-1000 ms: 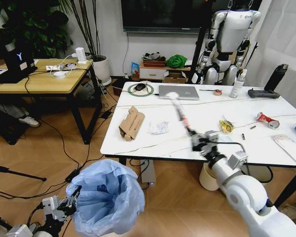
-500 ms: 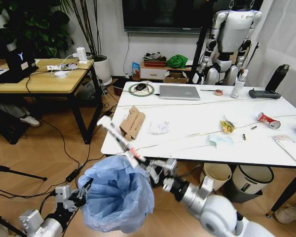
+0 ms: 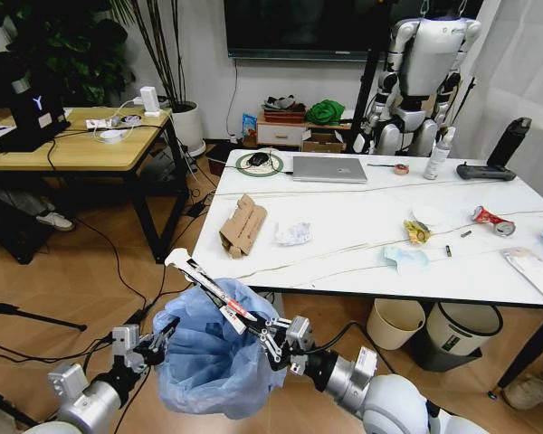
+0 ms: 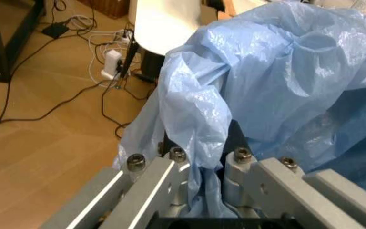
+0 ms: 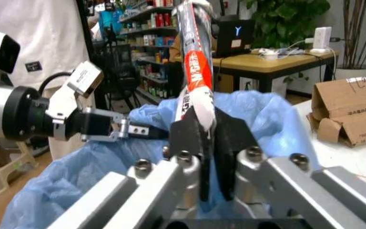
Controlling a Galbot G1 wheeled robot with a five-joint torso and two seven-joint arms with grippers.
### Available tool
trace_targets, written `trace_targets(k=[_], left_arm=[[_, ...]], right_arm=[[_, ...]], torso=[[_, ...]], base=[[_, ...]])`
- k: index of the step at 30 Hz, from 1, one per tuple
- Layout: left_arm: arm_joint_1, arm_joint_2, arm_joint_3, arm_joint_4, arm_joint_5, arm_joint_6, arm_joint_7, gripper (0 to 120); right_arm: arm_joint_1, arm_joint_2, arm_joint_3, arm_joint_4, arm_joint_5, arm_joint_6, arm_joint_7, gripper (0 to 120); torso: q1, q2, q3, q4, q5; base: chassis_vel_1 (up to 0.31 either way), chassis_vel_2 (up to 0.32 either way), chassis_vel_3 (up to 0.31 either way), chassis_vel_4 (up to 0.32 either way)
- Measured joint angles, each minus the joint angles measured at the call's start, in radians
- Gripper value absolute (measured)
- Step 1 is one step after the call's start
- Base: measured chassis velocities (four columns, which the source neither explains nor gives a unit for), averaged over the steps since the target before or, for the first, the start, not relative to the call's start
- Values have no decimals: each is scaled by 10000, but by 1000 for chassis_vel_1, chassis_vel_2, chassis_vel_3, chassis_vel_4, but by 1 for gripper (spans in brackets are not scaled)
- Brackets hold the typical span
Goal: Pick up the trash bin and place the trash from the table into it.
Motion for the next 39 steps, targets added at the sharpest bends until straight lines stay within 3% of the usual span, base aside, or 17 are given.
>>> trace_targets(k=[10, 15, 18, 23, 27, 32, 39], left_arm=[[55, -262, -37, -90, 70, 40, -15, 1], [168, -665, -101, -109, 305, 42, 58, 1], [254, -831, -194, -138, 391, 42, 119, 1], [591, -1013, -459, -246, 699, 9, 296, 1], [1007, -1004, -419, -305, 878, -29, 492, 1], [836, -1075, -537, -333, 257, -14, 354, 1], [952, -1186, -348, -218, 491, 1, 472, 1]], right_arm=[[-339, -26, 273, 82, -177, 171, 17, 39], [-99, 354, 1505, 391, 215, 80, 346, 62], [284, 610, 1738, 362, 300, -240, 947, 70], [1087, 1413, 1836, 138, 548, -1983, 2529, 91], [1125, 1661, 1786, -55, 543, -2132, 2574, 99], [878, 1574, 1870, -85, 429, -2023, 2568, 100], [648, 1462, 1899, -127, 234, -1842, 2560, 100]], torso=[[0, 0, 0, 0, 1], [0, 0, 0, -2, 0], [0, 0, 0, -1, 2], [1, -1, 1, 2, 1], [1, -1, 1, 2, 1], [0, 0, 0, -3, 2], [0, 0, 0, 0, 1]], base=[[0, 0, 0, 0], [0, 0, 0, 0], [0, 0, 0, 0], [0, 0, 0, 0], [0, 0, 0, 0], [0, 0, 0, 0], [0, 0, 0, 0]])
